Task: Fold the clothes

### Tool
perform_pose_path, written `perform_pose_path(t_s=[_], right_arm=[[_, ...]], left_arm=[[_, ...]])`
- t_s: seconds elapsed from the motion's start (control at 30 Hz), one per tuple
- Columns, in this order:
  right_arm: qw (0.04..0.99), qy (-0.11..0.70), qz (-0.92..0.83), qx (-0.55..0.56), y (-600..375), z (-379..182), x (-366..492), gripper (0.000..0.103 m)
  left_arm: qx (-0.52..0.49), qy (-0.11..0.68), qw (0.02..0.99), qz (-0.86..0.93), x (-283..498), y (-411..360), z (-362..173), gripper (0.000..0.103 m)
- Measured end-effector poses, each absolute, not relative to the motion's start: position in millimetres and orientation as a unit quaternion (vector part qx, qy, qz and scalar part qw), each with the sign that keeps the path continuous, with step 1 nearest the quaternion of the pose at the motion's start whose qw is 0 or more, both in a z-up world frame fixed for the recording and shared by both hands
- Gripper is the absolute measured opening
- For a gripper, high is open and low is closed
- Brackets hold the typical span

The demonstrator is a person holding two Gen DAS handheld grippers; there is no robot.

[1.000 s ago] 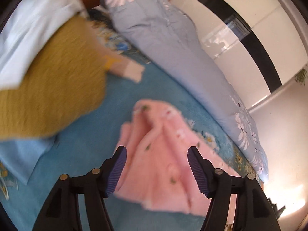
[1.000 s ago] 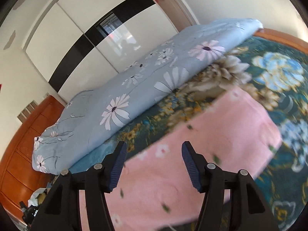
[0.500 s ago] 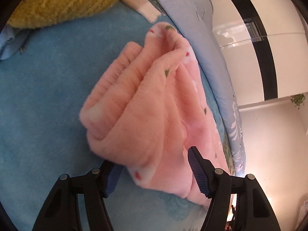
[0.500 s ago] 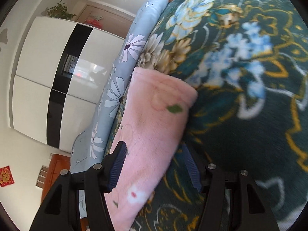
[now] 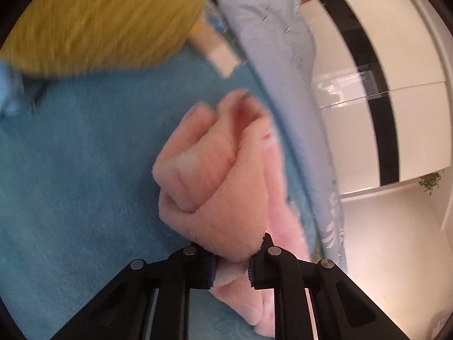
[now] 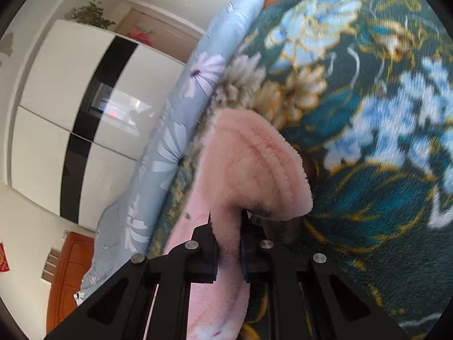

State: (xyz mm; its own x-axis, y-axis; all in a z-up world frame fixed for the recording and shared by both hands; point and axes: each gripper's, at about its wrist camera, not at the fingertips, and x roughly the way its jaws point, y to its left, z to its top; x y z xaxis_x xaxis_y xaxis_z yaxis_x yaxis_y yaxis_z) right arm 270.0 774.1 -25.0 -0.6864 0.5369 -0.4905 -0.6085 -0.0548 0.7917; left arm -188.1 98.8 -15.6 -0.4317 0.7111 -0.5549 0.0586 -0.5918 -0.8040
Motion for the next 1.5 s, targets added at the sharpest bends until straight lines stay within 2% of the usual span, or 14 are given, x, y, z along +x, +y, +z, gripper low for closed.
perform_pose_path(t_s=[0.2, 0.4, 0.53, 0.7, 0.77, 0.87, 1.0, 1.1, 1.37, 1.5], right_arm=[[0.376, 0.503, 0.776, -0.058, 736.9, 38.1, 294.1, 0.011], [0.352, 0.470, 0.804, -0.094, 672.2, 76.9, 345.9, 0.011], [0.357, 0.457, 0.807, -0.111, 648.9, 99.2, 357.7, 0.011], [0.349, 0.427, 0.832, -0.061, 631.1, 144.6, 377.5, 0.011], [0.350, 0.410, 0.841, -0.051, 622.9, 155.1, 391.3, 0.011], [0.356, 0.423, 0.831, -0.069, 613.2, 135.9, 415.7, 0.011], [0.365, 0.491, 0.779, -0.139, 609.7, 57.2, 438.2, 0.011], [0.370, 0.531, 0.742, -0.176, 607.3, 1.4, 441.9, 0.011], [0.371, 0.534, 0.736, -0.191, 591.6, -33.1, 461.0, 0.014], [0.380, 0.530, 0.733, -0.192, 585.9, -33.3, 474.3, 0.033]], left_arm=[[-0.440, -0.398, 0.260, 0.762, -162.3, 48.6, 51.0, 0.016], [-0.441, -0.366, 0.268, 0.775, -144.3, 5.0, 90.1, 0.016], [-0.423, -0.343, 0.307, 0.781, -151.6, 25.1, 127.4, 0.016], [-0.369, -0.320, 0.380, 0.785, -147.3, 42.4, 176.2, 0.016], [-0.382, -0.305, 0.378, 0.786, -146.6, 38.9, 169.3, 0.016], [-0.446, -0.296, 0.342, 0.772, -147.4, 25.5, 125.2, 0.016], [-0.532, -0.282, 0.276, 0.749, -153.0, 15.8, 37.8, 0.016], [-0.555, -0.294, 0.251, 0.736, -154.2, 13.5, -0.8, 0.016], [-0.550, -0.278, 0.261, 0.743, -141.1, 2.2, -1.1, 0.019], [-0.560, -0.253, 0.260, 0.745, -126.4, -2.6, -0.4, 0.026]])
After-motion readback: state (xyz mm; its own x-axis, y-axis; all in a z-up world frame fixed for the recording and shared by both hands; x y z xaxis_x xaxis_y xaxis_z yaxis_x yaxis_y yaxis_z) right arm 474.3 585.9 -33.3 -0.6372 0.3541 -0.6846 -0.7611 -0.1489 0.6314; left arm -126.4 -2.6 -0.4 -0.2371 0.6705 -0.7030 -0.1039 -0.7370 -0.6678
